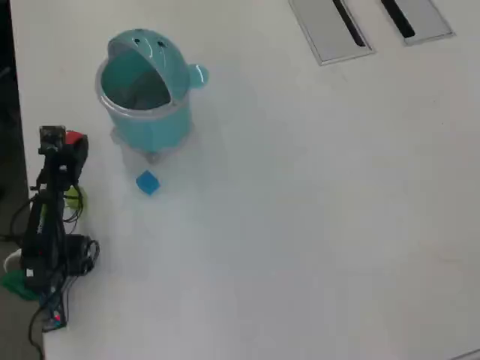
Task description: Grasp RGB lego blocks and put them in the bin one by one.
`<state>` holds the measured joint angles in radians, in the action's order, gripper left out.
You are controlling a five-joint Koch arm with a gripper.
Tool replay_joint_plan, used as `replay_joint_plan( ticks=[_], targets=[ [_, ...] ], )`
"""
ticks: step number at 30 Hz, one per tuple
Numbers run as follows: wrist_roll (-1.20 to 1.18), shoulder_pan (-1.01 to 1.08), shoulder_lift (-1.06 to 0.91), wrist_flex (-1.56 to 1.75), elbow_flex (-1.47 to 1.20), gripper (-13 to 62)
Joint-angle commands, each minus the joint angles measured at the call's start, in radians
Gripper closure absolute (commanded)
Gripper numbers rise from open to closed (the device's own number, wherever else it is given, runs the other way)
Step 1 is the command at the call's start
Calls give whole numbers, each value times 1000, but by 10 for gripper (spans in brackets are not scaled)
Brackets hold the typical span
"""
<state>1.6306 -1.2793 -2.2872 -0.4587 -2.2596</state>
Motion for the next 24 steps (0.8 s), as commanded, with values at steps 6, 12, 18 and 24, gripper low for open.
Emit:
replay_joint_plan(
  ticks=[6,12,18,24],
  targets=[
    [46,-54,123,20,100,181],
    [44,-80,264,77,120,181],
    [44,-123,485,133,209,183],
    [38,-164,660,152,319,183]
  ],
)
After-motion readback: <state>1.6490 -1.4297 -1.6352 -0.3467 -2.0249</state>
